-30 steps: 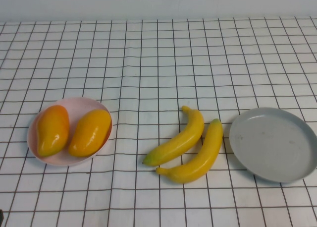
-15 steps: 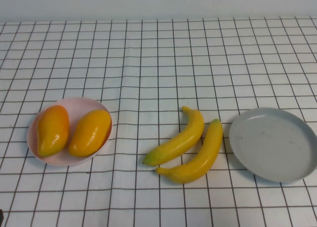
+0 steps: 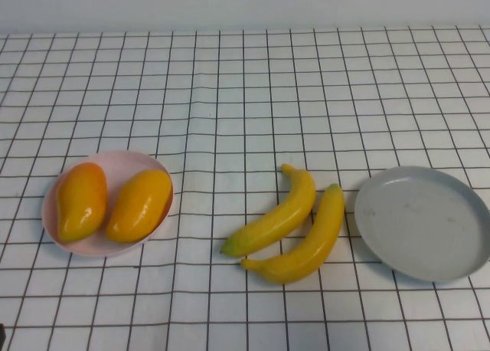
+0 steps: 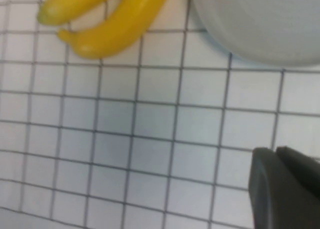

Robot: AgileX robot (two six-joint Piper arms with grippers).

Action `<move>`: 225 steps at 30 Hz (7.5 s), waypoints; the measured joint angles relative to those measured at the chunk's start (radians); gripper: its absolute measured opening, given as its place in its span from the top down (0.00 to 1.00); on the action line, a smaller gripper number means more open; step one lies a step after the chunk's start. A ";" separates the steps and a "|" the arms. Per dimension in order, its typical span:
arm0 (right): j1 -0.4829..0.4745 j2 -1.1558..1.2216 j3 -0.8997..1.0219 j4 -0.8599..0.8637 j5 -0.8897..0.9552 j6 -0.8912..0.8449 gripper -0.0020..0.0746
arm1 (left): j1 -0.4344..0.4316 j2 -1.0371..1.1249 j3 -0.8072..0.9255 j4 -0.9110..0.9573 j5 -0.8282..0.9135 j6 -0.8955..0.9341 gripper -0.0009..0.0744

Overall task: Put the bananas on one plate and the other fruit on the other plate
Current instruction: Put another type of fruit in the right plate

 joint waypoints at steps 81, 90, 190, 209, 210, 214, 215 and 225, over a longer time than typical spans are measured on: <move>0.445 0.843 -0.763 -0.455 0.095 0.246 0.57 | 0.000 0.000 0.000 0.000 0.002 0.000 0.99; 0.215 0.798 -0.671 -0.557 0.109 0.063 0.57 | 0.000 0.000 0.000 0.000 0.002 0.000 0.99; 0.532 1.245 -1.250 -0.311 0.104 0.179 0.55 | 0.000 0.000 0.000 0.087 0.004 0.000 0.99; 0.324 0.886 -0.740 -0.515 0.114 0.016 0.55 | 0.000 0.000 0.000 0.089 0.004 0.000 0.99; 0.311 0.886 -0.738 -0.515 0.114 0.009 0.55 | 0.000 0.000 0.000 0.089 0.004 0.000 0.99; 0.265 0.886 -0.738 -0.517 0.114 -0.031 0.55 | 0.000 0.000 0.000 0.089 0.004 0.000 0.99; 0.255 0.886 -0.738 -0.514 0.114 -0.038 0.55 | 0.000 0.000 0.000 0.089 0.004 0.000 0.99; 0.244 0.894 -0.738 -0.475 0.089 -0.115 0.55 | 0.000 0.000 0.000 0.089 0.004 0.000 0.99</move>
